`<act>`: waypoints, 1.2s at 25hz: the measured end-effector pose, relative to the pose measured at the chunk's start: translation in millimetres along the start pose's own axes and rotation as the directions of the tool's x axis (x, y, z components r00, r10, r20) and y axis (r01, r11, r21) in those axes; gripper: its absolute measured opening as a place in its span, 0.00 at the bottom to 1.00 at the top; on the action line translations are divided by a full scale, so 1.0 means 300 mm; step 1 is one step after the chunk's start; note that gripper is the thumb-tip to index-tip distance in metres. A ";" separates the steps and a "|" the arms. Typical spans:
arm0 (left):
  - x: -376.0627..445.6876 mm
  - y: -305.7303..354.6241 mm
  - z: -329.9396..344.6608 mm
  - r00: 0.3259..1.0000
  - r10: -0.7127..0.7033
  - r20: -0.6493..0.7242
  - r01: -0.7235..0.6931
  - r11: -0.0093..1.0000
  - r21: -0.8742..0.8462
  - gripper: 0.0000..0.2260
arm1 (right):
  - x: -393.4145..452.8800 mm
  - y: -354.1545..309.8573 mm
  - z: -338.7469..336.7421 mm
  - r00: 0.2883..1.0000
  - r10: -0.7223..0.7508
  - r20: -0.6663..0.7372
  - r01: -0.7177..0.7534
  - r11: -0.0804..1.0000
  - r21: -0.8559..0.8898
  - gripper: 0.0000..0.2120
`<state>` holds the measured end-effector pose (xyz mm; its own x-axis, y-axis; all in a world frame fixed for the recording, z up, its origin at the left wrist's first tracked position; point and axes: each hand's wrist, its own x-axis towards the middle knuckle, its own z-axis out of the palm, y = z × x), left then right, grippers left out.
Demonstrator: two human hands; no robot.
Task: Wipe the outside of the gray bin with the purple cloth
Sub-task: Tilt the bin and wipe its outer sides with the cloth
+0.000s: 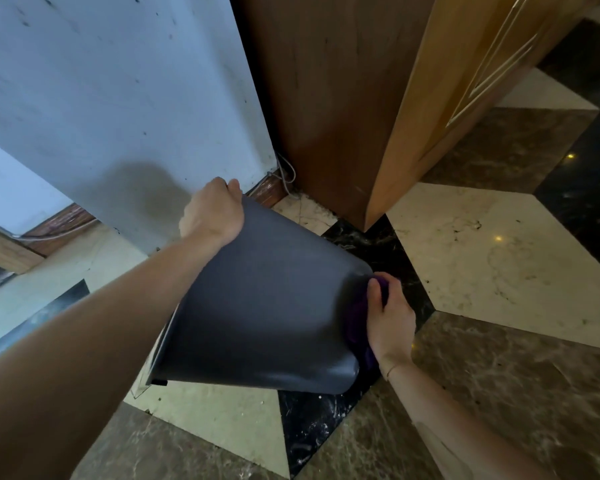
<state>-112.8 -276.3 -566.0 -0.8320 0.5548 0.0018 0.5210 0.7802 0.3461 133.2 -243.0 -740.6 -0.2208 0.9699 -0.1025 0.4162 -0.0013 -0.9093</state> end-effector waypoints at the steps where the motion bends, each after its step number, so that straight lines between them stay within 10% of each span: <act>1: -0.050 -0.011 -0.031 0.992 0.113 -0.053 -0.116 0.992 -0.044 0.16 | 0.004 -0.020 -0.014 0.998 0.034 -0.046 -0.031 0.998 0.062 0.12; 5: -0.281 -0.103 -0.142 0.916 0.395 -0.072 -0.401 0.893 -0.205 0.16 | -0.008 -0.092 -0.049 0.966 0.195 -0.169 -0.142 0.949 0.282 0.12; 10: -0.422 -0.209 -0.216 0.991 0.059 0.117 0.011 0.852 -0.523 0.17 | -0.126 -0.113 -0.047 0.968 0.212 -0.138 -0.154 0.926 0.345 0.12; 19: -0.518 -0.221 -0.142 0.995 0.077 -0.065 -0.098 0.892 -0.441 0.18 | -0.154 -0.252 -0.093 0.958 -0.219 -0.186 0.242 0.964 0.109 0.17; 25: -0.609 -0.219 -0.114 0.973 0.189 -0.130 -0.229 0.817 -0.529 0.14 | -0.330 -0.581 0.053 0.668 -0.687 0.285 0.715 0.699 0.010 0.25; 30: -0.591 -0.252 -0.103 0.955 0.238 -0.179 -0.295 0.834 -0.466 0.15 | -0.270 -0.539 0.091 0.695 -0.621 0.362 0.683 0.727 -0.066 0.26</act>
<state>-10.5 -442.6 -563.4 -0.7042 0.6639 0.2516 0.5915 0.3527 0.7250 59.6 -328.1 -596.4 -0.7309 0.5874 0.3475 0.2101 0.6781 -0.7043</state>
